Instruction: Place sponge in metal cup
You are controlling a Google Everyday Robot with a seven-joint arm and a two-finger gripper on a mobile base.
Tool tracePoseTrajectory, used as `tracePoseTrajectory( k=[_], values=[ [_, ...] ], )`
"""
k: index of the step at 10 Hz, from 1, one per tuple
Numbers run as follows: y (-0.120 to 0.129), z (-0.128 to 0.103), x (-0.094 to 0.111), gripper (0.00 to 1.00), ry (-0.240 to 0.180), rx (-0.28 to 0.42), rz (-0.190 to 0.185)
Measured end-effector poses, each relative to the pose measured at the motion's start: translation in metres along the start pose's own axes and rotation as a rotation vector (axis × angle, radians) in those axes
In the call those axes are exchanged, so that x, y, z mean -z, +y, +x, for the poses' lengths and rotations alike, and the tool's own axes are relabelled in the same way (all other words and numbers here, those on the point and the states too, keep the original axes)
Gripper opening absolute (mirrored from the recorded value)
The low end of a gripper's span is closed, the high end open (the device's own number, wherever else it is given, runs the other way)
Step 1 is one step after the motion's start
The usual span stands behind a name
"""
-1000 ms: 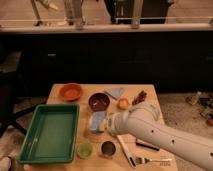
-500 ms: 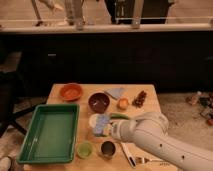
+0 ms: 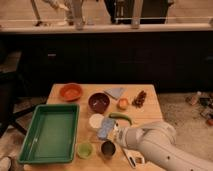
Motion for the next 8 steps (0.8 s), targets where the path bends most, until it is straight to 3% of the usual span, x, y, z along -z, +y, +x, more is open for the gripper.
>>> tracePoseTrajectory(
  k=[8],
  values=[
    [0.0008, -0.0015, -0.0011, 0.00, -0.007, -0.001, -0.002]
  ],
)
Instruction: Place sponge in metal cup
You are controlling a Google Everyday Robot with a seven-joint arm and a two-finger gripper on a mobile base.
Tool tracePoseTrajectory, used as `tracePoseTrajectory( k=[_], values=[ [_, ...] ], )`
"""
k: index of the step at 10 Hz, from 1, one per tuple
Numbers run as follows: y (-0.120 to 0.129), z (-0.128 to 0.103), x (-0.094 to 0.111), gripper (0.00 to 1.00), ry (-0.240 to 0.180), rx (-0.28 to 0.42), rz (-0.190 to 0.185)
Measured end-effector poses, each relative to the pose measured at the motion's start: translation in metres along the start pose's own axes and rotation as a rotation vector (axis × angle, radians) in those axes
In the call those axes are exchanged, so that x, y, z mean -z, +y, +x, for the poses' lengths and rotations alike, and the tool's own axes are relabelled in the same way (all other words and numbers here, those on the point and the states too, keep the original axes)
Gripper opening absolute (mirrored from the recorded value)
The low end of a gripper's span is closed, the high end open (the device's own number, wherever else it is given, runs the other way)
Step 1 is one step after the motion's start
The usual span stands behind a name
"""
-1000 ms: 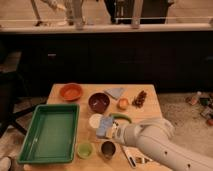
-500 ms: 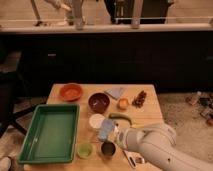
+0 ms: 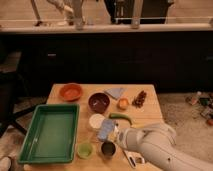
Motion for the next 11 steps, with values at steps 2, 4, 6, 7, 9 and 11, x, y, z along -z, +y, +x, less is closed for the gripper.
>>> tracePoseTrajectory(
  k=[2, 4, 6, 7, 9, 11],
  values=[
    [0.002, 0.002, -0.002, 0.00, -0.080, 0.058, -0.007],
    [0.008, 0.002, -0.002, 0.00, -0.118, 0.082, -0.006],
    [0.013, 0.000, -0.002, 0.00, -0.174, 0.112, -0.002],
    [0.015, -0.002, -0.001, 0.00, -0.182, 0.125, 0.000],
    [0.017, -0.006, 0.001, 0.00, -0.225, 0.150, 0.005],
    [0.017, -0.012, 0.003, 0.00, -0.275, 0.176, 0.009]
  ],
)
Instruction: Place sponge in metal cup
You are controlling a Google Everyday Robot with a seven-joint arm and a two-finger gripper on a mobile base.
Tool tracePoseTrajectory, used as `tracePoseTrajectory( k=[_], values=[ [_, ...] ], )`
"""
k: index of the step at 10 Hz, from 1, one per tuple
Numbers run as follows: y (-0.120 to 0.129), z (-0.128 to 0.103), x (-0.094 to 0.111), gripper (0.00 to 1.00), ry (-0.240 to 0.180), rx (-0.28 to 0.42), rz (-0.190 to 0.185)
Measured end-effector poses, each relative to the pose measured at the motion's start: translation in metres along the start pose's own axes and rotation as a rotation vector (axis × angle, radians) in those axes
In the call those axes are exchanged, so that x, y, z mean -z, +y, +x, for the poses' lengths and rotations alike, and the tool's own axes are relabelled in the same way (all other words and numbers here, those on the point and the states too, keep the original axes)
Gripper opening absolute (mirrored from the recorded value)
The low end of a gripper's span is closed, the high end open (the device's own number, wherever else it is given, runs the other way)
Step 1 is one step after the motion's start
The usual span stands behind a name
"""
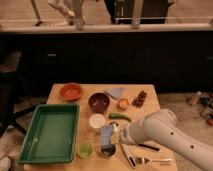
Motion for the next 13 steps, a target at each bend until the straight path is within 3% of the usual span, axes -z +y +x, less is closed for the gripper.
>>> tracePoseTrajectory(
  k=[6, 13],
  values=[
    [-0.002, -0.018, -0.002, 0.00, -0.048, 0.040, 0.011],
    [0.000, -0.030, 0.000, 0.00, -0.030, 0.030, -0.001]
  ],
)
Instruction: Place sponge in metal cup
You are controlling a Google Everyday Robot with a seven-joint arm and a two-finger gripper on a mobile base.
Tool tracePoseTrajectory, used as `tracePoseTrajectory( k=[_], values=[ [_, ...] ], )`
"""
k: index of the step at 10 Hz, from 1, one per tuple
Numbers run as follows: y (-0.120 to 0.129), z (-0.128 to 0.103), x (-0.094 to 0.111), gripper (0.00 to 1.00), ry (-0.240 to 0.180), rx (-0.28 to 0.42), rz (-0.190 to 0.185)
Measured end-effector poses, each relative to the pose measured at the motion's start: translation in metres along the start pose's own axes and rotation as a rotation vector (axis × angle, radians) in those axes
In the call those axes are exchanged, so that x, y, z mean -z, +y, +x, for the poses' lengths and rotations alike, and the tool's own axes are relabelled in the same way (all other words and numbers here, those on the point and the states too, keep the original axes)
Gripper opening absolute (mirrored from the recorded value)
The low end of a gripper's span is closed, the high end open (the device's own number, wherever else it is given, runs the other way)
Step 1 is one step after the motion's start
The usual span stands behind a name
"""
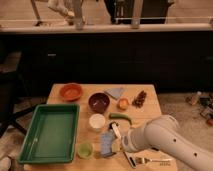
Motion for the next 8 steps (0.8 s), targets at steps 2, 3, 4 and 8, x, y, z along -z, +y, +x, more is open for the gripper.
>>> tracePoseTrajectory(
  k=[2, 3, 4, 8],
  values=[
    [0.0002, -0.0027, -0.0005, 0.00, 0.005, -0.004, 0.000],
    [0.0007, -0.0039, -0.0017, 0.00, 0.006, -0.008, 0.003],
    [0.0020, -0.0054, -0.0037, 0.00, 0.004, -0.013, 0.006],
    [0.0030, -0.0066, -0.0058, 0.03, -0.002, -0.021, 0.008]
  ],
)
